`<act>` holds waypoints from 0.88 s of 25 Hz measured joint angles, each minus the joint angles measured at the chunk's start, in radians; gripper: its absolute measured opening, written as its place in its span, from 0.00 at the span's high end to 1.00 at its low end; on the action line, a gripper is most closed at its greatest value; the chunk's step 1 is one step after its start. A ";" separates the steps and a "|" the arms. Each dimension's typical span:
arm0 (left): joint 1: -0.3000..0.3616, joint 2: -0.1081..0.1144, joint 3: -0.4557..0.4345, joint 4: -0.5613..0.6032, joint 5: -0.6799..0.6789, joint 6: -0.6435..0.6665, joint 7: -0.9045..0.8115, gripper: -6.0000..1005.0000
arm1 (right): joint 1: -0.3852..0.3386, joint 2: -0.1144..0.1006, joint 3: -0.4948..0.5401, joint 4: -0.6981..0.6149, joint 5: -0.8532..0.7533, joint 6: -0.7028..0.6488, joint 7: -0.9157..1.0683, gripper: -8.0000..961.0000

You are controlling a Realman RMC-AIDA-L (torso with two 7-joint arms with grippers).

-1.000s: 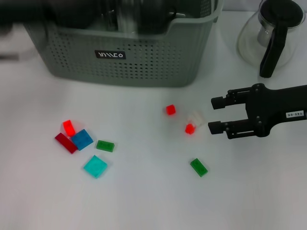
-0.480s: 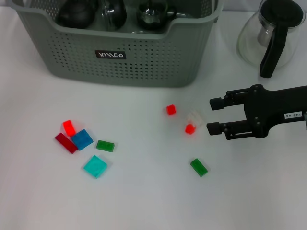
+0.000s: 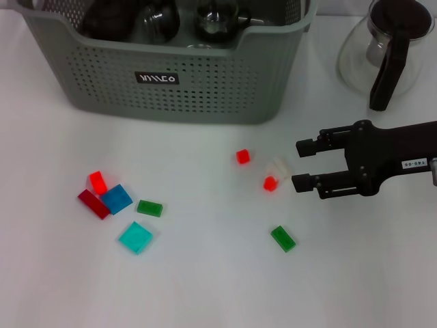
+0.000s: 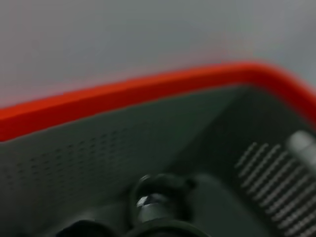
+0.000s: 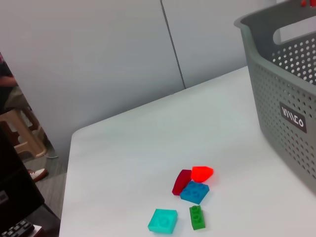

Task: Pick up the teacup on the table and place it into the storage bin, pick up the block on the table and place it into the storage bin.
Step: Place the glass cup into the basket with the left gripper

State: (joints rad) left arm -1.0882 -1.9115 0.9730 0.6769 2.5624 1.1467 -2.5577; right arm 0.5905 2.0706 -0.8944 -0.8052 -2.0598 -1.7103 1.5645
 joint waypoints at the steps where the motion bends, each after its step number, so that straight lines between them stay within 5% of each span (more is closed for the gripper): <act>1: 0.000 0.000 0.000 0.000 0.000 0.000 0.000 0.95 | 0.000 0.000 0.000 0.000 0.000 0.000 0.000 0.26; 2: -0.010 -0.048 0.006 -0.001 0.117 -0.066 -0.017 0.95 | 0.000 0.000 0.001 0.000 0.000 0.000 0.000 0.25; 5: -0.016 -0.079 0.006 -0.015 0.189 -0.114 -0.030 0.95 | 0.000 0.000 0.001 0.000 0.000 0.000 0.001 0.25; 13: -0.026 -0.080 0.004 -0.081 0.208 -0.147 -0.039 0.94 | 0.000 0.001 0.002 0.000 0.000 0.000 -0.002 0.26; 17: -0.017 -0.083 -0.002 -0.069 0.196 -0.139 -0.036 0.78 | 0.000 0.002 0.002 0.000 0.001 0.000 -0.002 0.26; 22: 0.089 -0.099 -0.059 0.170 -0.001 -0.012 0.013 0.61 | -0.002 0.001 0.002 0.000 0.003 -0.001 -0.003 0.26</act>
State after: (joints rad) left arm -0.9994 -2.0105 0.9140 0.8466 2.5611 1.1350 -2.5448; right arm 0.5885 2.0713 -0.8926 -0.8053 -2.0570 -1.7116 1.5618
